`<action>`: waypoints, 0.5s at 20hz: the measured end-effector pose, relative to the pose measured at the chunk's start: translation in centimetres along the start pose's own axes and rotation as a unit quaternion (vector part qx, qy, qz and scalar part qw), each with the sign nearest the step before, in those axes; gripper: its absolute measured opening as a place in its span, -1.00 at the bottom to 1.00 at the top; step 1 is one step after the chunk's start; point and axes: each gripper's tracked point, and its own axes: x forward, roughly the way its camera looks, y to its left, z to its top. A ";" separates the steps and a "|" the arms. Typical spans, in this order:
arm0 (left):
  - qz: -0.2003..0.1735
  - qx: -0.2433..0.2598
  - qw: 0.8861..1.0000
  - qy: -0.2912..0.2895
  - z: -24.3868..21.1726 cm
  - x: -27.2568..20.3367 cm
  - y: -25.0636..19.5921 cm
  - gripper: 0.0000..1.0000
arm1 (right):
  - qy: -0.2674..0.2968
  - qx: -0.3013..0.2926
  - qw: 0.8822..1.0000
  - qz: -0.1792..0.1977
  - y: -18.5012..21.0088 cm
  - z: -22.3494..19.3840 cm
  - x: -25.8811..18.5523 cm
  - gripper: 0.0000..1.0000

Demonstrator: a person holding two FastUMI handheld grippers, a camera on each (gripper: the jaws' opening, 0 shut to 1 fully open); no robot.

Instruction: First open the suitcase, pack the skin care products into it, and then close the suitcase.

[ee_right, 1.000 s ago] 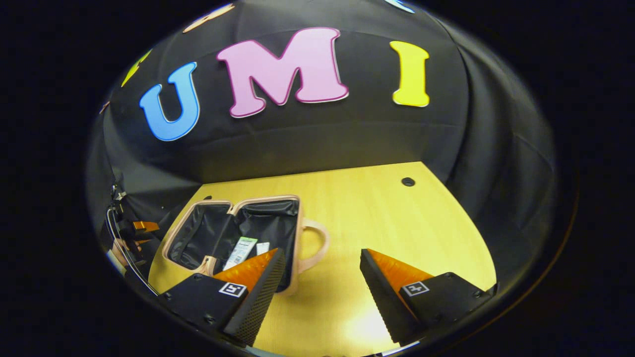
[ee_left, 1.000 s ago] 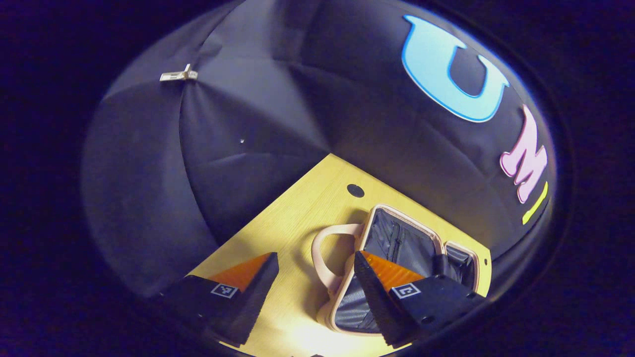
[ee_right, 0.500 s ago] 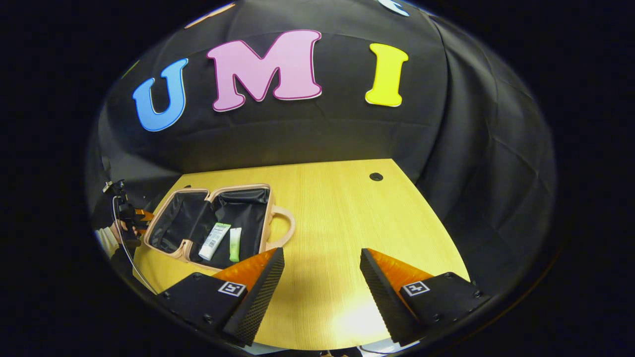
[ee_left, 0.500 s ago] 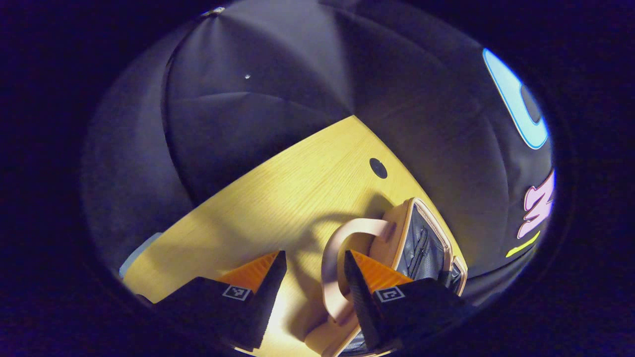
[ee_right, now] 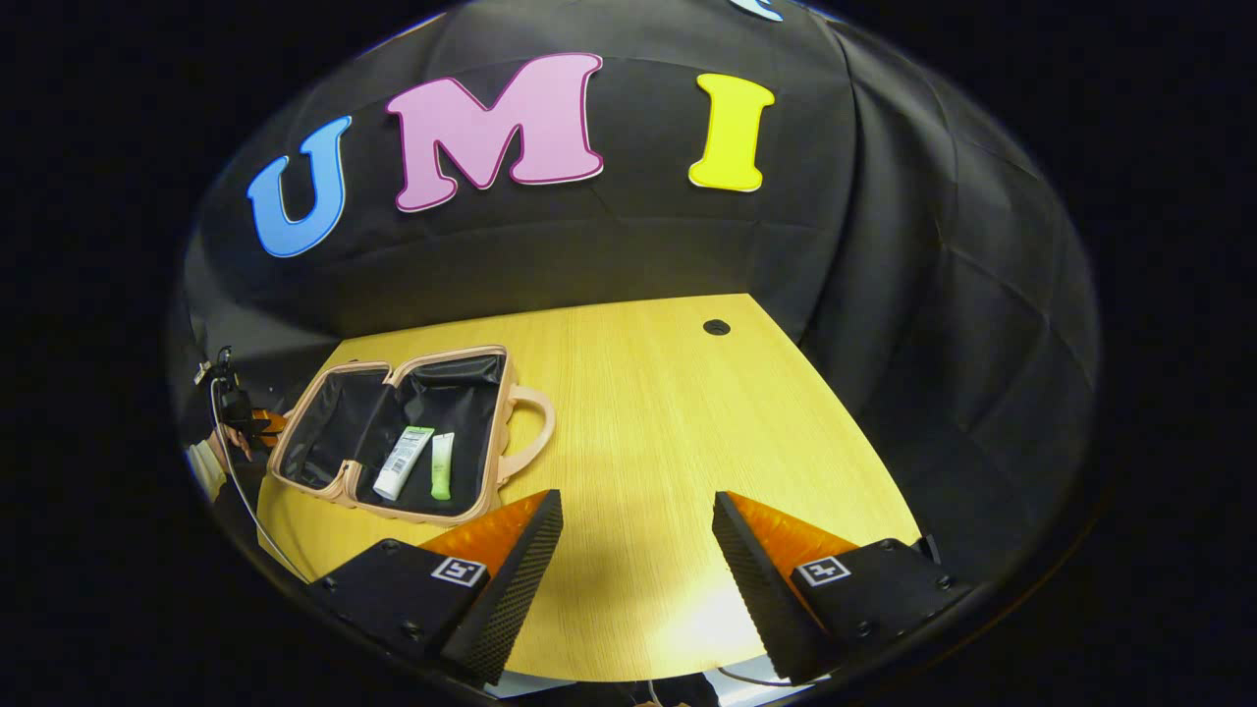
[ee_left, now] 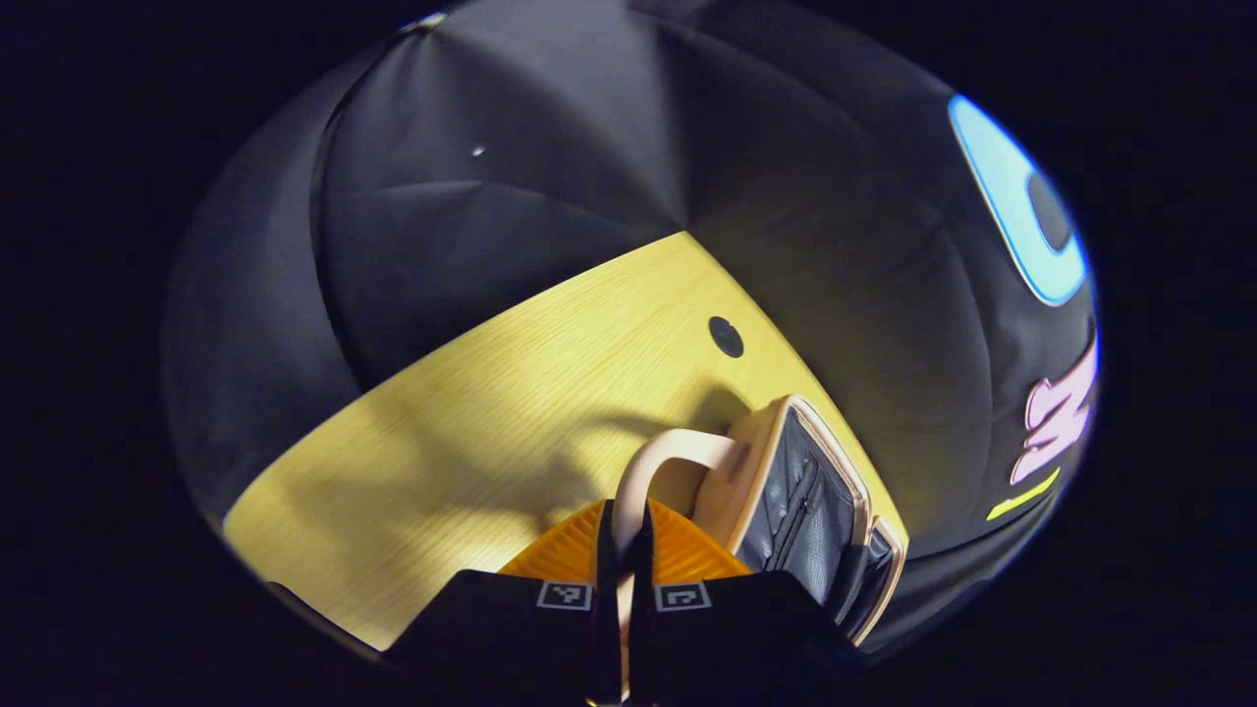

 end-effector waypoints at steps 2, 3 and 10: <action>0.004 0.017 0.999 -0.027 1.6 -2.4 -2.4 -0.85 | -0.002 0.002 1.000 -0.001 -0.4 0.1 0.1 0.96; -0.001 0.029 0.999 -0.046 2.6 -4.0 -4.4 -0.86 | -0.003 0.004 1.000 0.002 -0.5 0.0 0.1 0.96; -0.109 0.167 0.972 -0.123 3.7 -16.8 -23.7 -0.88 | -0.003 0.022 1.000 0.022 -2.3 0.3 0.5 0.96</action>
